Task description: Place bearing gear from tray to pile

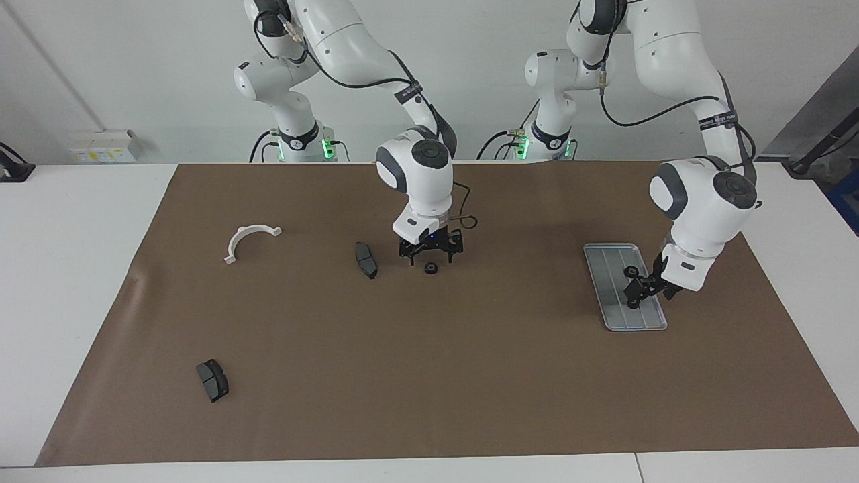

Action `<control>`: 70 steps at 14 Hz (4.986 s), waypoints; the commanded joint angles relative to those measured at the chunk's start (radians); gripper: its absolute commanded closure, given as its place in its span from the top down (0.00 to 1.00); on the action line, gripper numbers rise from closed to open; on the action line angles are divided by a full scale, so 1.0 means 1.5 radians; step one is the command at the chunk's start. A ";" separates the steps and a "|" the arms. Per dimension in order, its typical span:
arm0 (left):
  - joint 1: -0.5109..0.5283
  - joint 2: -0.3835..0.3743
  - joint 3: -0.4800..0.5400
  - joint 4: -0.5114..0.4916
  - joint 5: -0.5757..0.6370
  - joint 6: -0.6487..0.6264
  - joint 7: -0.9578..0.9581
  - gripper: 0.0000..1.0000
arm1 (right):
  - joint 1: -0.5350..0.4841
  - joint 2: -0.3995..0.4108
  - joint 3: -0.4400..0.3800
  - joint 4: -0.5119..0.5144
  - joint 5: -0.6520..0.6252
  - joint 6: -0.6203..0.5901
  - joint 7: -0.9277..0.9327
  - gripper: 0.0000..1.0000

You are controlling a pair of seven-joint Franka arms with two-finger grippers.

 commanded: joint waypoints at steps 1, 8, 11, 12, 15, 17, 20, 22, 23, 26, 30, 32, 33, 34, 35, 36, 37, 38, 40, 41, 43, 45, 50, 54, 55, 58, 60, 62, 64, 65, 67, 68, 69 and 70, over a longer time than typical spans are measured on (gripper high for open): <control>0.007 -0.007 -0.006 -0.038 -0.001 0.034 0.012 0.69 | 0.003 -0.010 -0.001 -0.023 -0.011 0.021 0.012 0.88; 0.005 -0.013 -0.006 -0.079 -0.002 0.061 0.010 0.45 | 0.008 -0.009 -0.001 -0.029 -0.010 0.031 0.016 0.19; 0.004 -0.014 -0.006 -0.079 -0.002 0.055 0.010 0.29 | 0.006 -0.007 -0.001 -0.017 -0.003 0.024 0.047 0.00; 0.004 -0.014 -0.006 -0.079 -0.002 0.055 0.010 0.24 | 0.006 -0.007 -0.002 -0.009 -0.003 0.021 0.051 0.00; 0.000 -0.011 -0.006 -0.062 -0.002 0.041 0.005 0.10 | -0.007 -0.053 -0.011 -0.002 -0.003 -0.016 0.057 0.00; -0.003 -0.004 -0.006 0.006 -0.003 -0.033 0.004 0.04 | -0.060 -0.107 -0.011 -0.002 -0.009 -0.058 0.045 0.00; -0.033 0.002 -0.010 0.076 -0.009 -0.111 -0.063 0.00 | -0.150 -0.156 -0.011 -0.002 -0.009 -0.108 -0.057 0.00; -0.103 -0.002 -0.007 0.078 -0.007 -0.120 -0.193 0.00 | -0.217 -0.167 -0.011 -0.002 -0.009 -0.122 -0.139 0.00; -0.139 -0.003 -0.007 0.078 -0.007 -0.121 -0.249 0.00 | -0.246 -0.166 -0.010 -0.003 -0.009 -0.124 -0.183 0.00; -0.258 -0.008 -0.006 0.075 -0.003 -0.132 -0.386 0.00 | -0.343 -0.164 -0.009 -0.016 0.001 -0.122 -0.304 0.00; -0.393 -0.014 -0.008 0.063 -0.002 -0.119 -0.493 0.00 | -0.442 -0.138 -0.008 -0.036 0.004 -0.105 -0.422 0.00; -0.448 -0.014 -0.009 0.046 -0.002 -0.108 -0.501 0.00 | -0.466 -0.128 -0.008 -0.056 0.018 -0.068 -0.443 0.00; -0.466 -0.013 -0.010 0.034 -0.002 -0.081 -0.514 0.00 | -0.477 -0.116 -0.008 -0.061 0.032 -0.053 -0.460 0.00; -0.484 -0.012 -0.010 0.018 -0.003 -0.048 -0.527 0.00 | -0.483 -0.105 -0.009 -0.062 0.047 -0.036 -0.470 0.00; -0.497 -0.011 -0.010 0.006 -0.003 -0.026 -0.532 0.00 | -0.485 -0.098 -0.009 -0.062 0.054 -0.024 -0.474 0.00; -0.506 -0.011 -0.011 -0.003 -0.003 -0.014 -0.534 0.02 | -0.485 -0.091 -0.009 -0.061 0.055 -0.020 -0.475 0.00; -0.514 -0.011 -0.011 -0.008 -0.003 -0.001 -0.533 0.09 | -0.488 -0.079 -0.009 -0.062 0.055 -0.009 -0.477 0.00; -0.515 -0.011 -0.012 -0.012 -0.005 0.009 -0.533 0.28 | -0.499 -0.067 -0.008 -0.062 0.055 0.003 -0.484 0.03; -0.526 -0.012 -0.012 -0.011 -0.007 0.009 -0.533 0.81 | -0.503 -0.060 -0.008 -0.062 0.056 0.007 -0.497 0.49; -0.530 -0.012 -0.012 -0.007 -0.007 -0.001 -0.534 0.99 | -0.502 -0.060 -0.008 -0.062 0.056 0.006 -0.497 0.88; -0.529 -0.011 -0.011 -0.002 -0.007 -0.006 -0.534 1.00 | -0.499 -0.067 -0.007 -0.059 0.056 -0.001 -0.496 1.00; -0.515 -0.015 -0.003 0.011 -0.006 -0.029 -0.534 1.00 | -0.485 -0.101 0.001 -0.054 0.055 -0.021 -0.489 1.00; -0.359 -0.054 0.015 0.065 -0.001 -0.128 -0.514 1.00 | -0.374 -0.152 0.004 -0.012 0.046 -0.115 -0.381 1.00; -0.224 -0.082 0.016 0.063 -0.001 -0.200 -0.340 1.00 | -0.254 -0.161 0.005 0.006 0.044 -0.154 -0.227 1.00; -0.193 -0.083 0.016 0.059 -0.001 -0.214 -0.288 1.00 | -0.226 -0.163 0.005 0.005 0.044 -0.150 -0.214 1.00; -0.100 -0.102 0.016 0.018 -0.001 -0.222 -0.151 1.00 | -0.142 -0.149 0.007 -0.002 0.044 -0.125 -0.170 1.00; -0.049 -0.115 0.016 -0.017 -0.001 -0.205 -0.059 1.00 | -0.092 -0.133 0.007 -0.006 0.044 -0.106 -0.103 1.00; -0.004 -0.130 0.017 -0.055 -0.001 -0.181 0.012 1.00 | -0.054 -0.119 0.007 -0.025 0.044 -0.075 -0.070 1.00; 0.007 -0.148 0.017 -0.108 -0.002 -0.150 0.011 1.00 | -0.043 -0.121 0.007 -0.063 0.044 -0.042 -0.067 1.00; 0.006 -0.163 0.017 -0.146 -0.002 -0.136 0.005 1.00 | -0.026 -0.109 0.007 -0.069 0.044 -0.031 -0.065 1.00; 0.007 -0.177 0.017 -0.195 -0.002 -0.085 -0.030 1.00 | -0.020 -0.076 0.007 -0.072 0.042 0.015 -0.055 1.00; 0.007 -0.182 0.017 -0.218 -0.002 -0.047 -0.049 1.00 | -0.018 -0.063 0.007 -0.072 0.040 0.023 -0.054 1.00; 0.007 -0.186 0.017 -0.242 -0.002 -0.012 -0.063 0.99 | -0.007 -0.056 0.006 -0.072 0.033 0.029 -0.051 1.00; 0.007 -0.187 0.016 -0.256 -0.002 0.006 -0.074 0.97 | -0.006 -0.053 0.007 -0.075 0.024 0.030 -0.051 1.00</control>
